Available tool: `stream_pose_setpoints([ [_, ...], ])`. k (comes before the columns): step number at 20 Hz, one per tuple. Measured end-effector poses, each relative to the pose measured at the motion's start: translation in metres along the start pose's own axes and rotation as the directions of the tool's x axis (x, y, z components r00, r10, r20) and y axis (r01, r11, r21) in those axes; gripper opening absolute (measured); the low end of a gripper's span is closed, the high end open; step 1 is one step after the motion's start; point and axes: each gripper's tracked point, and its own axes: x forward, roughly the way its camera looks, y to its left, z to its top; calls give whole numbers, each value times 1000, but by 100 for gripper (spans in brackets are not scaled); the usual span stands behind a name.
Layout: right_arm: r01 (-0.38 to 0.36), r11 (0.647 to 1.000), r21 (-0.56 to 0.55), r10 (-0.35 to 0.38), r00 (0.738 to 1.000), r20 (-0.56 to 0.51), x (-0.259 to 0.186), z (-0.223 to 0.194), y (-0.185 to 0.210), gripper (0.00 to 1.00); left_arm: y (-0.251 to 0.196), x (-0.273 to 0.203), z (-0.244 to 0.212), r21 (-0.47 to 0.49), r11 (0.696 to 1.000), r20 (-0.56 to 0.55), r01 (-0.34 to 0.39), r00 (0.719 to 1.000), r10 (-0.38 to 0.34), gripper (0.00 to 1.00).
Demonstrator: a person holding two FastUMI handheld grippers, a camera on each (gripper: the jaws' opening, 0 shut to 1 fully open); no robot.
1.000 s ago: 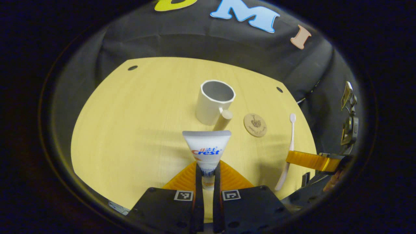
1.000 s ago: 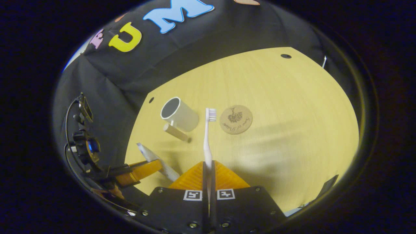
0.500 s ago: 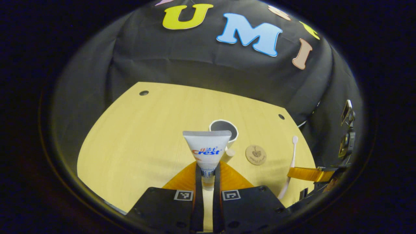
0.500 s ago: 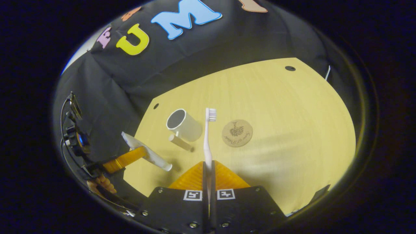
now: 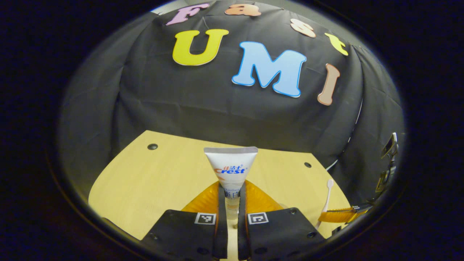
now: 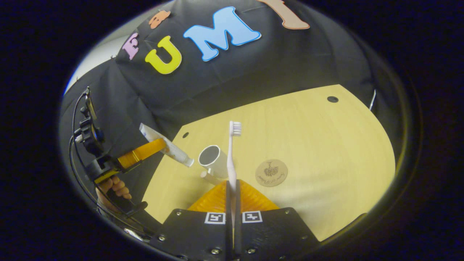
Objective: Put the toothbrush and toothpaste on the desktop into the cup, then pick up the cup and place it on the coaster on the desktop.
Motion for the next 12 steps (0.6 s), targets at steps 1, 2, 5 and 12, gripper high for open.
stream_pose_setpoints([
  [1, -1, 1000, -4, 1, 1000, 9, 2, 3, 1, 2, -5, 7, 7, -1, 1000, 20, 13, 1000, -13, 18],
  [2, 1, 1000, -6, -1, 1000, 11, 3, 4, 2, 2, -8, 15, 8, 1, 1000, 28, 24, 999, -24, 18],
  [5, 8, 1000, 2, -8, 1000, 11, 7, 6, 4, 2, -10, 43, -1, 8, 999, -4, 38, 999, -38, 17],
  [12, 35, 999, 1, -35, 999, 3, 14, 9, 4, 3, -2, 75, -45, -8, 999, -135, 39, 990, -39, 18],
])
